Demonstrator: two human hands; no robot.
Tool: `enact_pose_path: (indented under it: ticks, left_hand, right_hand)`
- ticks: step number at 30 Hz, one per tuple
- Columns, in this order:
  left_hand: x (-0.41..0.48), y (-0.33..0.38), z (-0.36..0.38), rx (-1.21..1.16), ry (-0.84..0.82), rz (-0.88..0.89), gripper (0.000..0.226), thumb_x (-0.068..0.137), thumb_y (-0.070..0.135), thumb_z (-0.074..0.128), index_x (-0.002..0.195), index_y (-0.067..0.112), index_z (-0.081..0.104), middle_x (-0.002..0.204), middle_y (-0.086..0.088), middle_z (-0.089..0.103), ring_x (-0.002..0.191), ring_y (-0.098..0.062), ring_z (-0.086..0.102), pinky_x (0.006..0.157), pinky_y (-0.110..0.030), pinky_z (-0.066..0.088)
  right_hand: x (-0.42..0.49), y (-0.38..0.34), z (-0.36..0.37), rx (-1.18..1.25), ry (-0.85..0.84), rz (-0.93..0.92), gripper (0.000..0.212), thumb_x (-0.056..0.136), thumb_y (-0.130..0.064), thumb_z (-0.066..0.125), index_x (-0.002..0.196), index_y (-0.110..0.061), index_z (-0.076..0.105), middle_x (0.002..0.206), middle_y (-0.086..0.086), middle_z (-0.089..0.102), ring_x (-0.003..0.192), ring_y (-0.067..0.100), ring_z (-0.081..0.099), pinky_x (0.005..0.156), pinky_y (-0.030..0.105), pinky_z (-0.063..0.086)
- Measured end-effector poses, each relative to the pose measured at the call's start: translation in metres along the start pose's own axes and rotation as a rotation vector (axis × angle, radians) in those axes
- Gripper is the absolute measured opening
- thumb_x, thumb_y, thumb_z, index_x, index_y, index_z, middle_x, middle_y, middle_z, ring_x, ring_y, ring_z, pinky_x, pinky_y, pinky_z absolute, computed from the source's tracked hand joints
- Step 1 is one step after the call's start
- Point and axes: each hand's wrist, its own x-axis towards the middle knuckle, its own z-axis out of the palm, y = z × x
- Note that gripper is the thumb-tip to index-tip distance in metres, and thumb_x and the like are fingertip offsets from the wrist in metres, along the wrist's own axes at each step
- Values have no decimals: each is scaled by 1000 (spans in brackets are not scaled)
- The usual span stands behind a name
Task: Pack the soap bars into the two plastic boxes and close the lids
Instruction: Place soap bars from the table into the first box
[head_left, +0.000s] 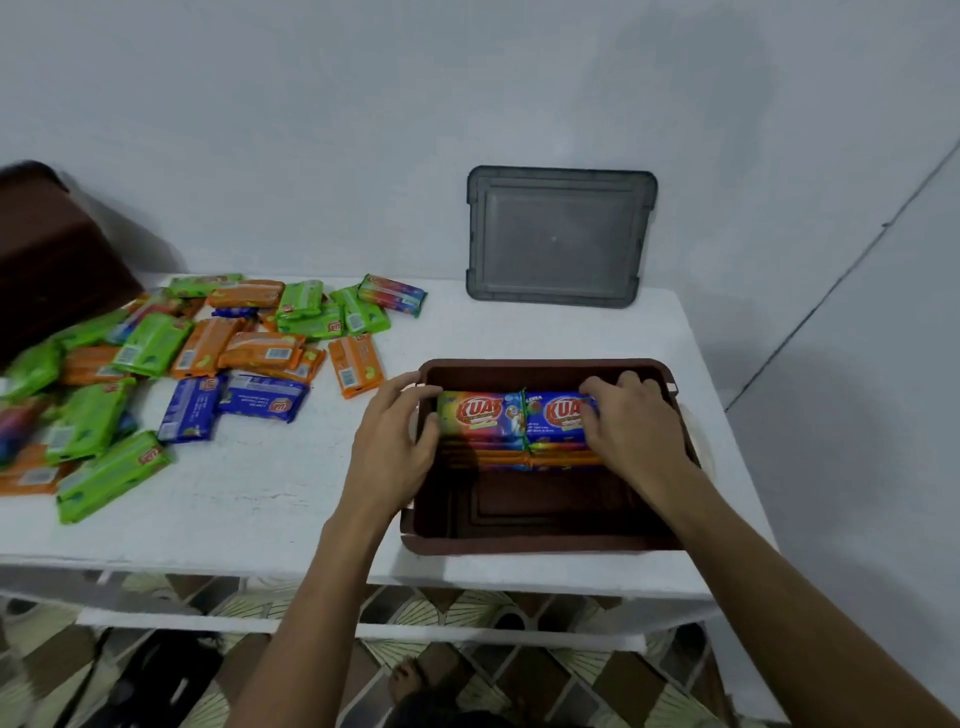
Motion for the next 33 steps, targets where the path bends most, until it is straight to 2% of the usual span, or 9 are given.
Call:
enact_pose_path:
  ticks: [3,5,11,17,20,22,25,29,33]
  left_hand:
    - [2,-10,-4,-103,1,2,25,95,17,57,119,19,63,133,5,54,120,-9,50,95,-27,44]
    - [4,-21,-10,-119,17,-3,25,96,19,55,120,21,63,130,6,55,118,-9,52,93,-30,47]
    - [34,-75,-37,-66,48,-80,24,94,15,58,118,20,62,124,3,60,111,-12,54,88,-34,48]
    - [84,-150,-67,92,-21,-144,30,91,10,60,120,20,62,127,-3,58,115,-22,53,89,-30,44]
    - [104,-190,-81,204,-74,-137,39,87,3,60,122,20,61,130,-5,57,119,-28,52,95,-44,48]
    - [117,-217,-90,275,-123,-142,53,79,-7,56,125,19,60,136,-6,54,125,-31,48,101,-50,43]
    - [127,-234,-98,335,-255,-150,67,75,-8,53,135,23,52,148,-5,44,136,-31,37,110,-48,31]
    - [140,-248,-102,384,-398,-160,71,79,2,55,142,31,40,156,1,31,141,-28,21,112,-48,24]
    - [149,-250,-105,438,-440,-98,69,82,9,58,142,35,37,156,5,32,143,-27,18,113,-48,14]
  right_hand:
    - [14,-28,-7,33,163,-97,34,95,-31,49,123,-15,59,107,13,59,99,27,54,72,34,47]
    - [30,-52,-11,153,175,-183,34,96,-29,48,126,-16,58,108,9,57,100,25,52,75,35,48]
    - [103,-117,8,341,43,-391,43,96,-29,49,138,-22,47,122,10,55,115,27,50,93,39,47]
    - [199,-161,54,287,-183,-461,50,93,-28,55,140,-23,37,124,14,54,112,33,52,92,42,46]
    - [238,-178,77,247,-287,-460,51,92,-25,58,138,-24,36,122,15,55,108,34,54,88,42,47]
    - [262,-190,90,202,-336,-450,51,90,-25,61,135,-24,36,121,14,56,105,33,56,84,40,48]
    - [281,-194,106,162,-395,-434,51,87,-24,65,128,-23,35,122,11,57,101,30,57,81,39,50]
    - [299,-204,129,145,-464,-410,54,84,-22,69,127,-23,35,121,11,55,102,29,57,82,40,50]
    - [305,-205,141,123,-398,-407,48,86,-14,61,127,-23,37,112,15,51,98,33,53,75,34,40]
